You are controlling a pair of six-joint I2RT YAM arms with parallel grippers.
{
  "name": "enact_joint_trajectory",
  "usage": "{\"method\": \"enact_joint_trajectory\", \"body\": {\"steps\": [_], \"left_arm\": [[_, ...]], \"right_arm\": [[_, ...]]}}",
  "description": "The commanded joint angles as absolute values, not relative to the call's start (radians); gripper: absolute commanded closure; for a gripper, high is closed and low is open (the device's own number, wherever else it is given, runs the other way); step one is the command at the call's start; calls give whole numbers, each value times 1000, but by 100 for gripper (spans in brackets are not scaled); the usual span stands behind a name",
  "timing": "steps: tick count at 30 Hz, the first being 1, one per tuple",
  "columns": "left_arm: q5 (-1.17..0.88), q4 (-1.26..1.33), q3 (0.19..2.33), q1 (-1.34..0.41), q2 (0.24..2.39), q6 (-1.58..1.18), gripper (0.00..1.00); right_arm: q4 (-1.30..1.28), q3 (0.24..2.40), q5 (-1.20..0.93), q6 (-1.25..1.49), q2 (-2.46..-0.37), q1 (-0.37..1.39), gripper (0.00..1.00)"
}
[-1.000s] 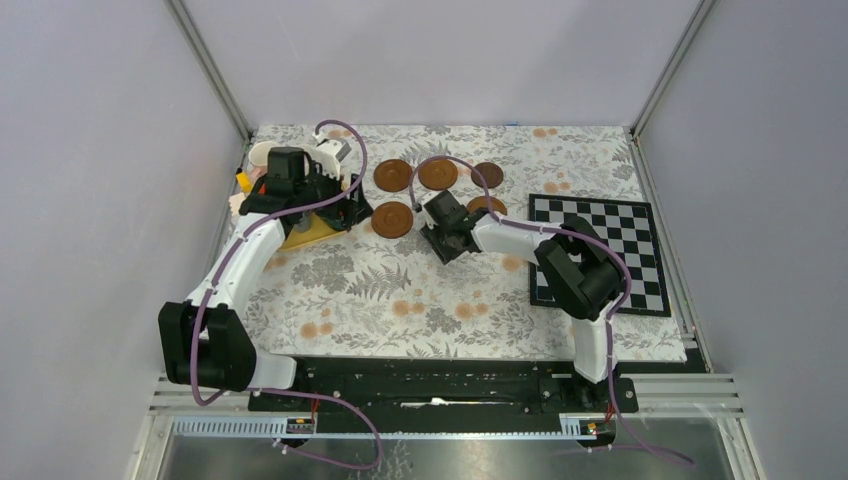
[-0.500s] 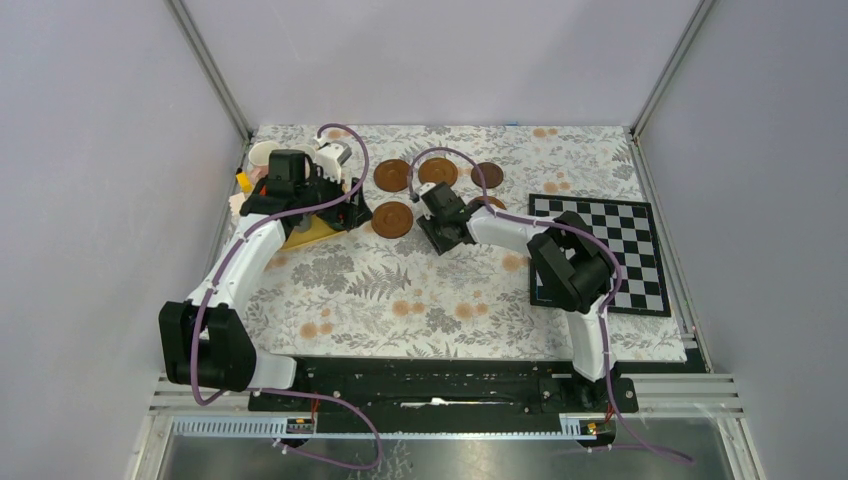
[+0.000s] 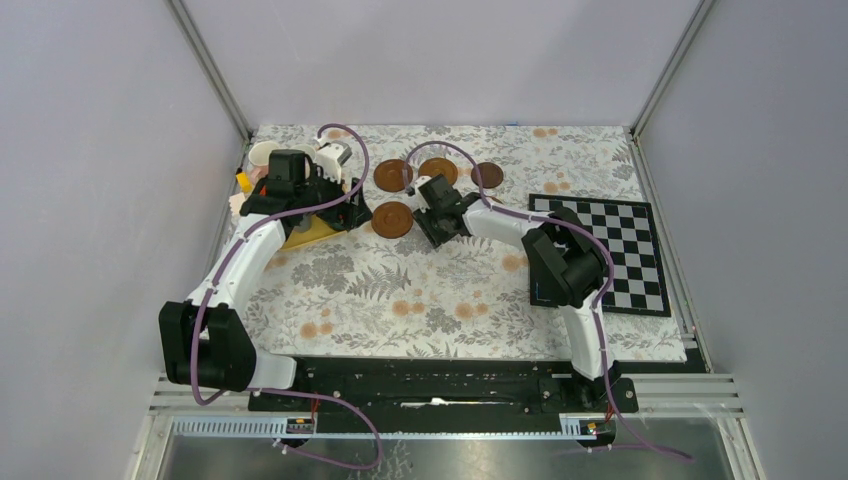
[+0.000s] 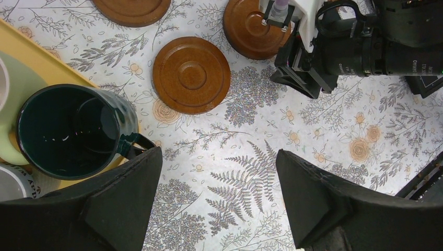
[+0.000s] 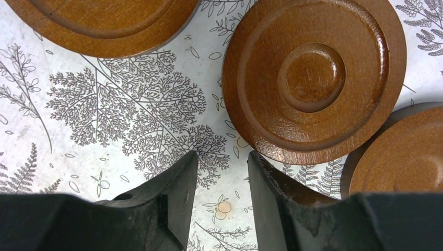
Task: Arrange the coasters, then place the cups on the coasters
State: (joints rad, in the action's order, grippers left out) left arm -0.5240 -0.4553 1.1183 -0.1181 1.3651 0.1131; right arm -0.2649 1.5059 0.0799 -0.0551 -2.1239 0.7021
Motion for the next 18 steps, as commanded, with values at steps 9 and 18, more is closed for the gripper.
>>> {"method": "enact_joint_trajectory", "body": {"steps": [9,18], "left_arm": [[-564,-439,1122,-112,1356,135,13],[-594,-438,1127,-114,1368,125,13]], "right_arm": [[-394,1571,-83,-195,-1967,630,41],[-610,1675,-224,-562,-1987,481,32]]}}
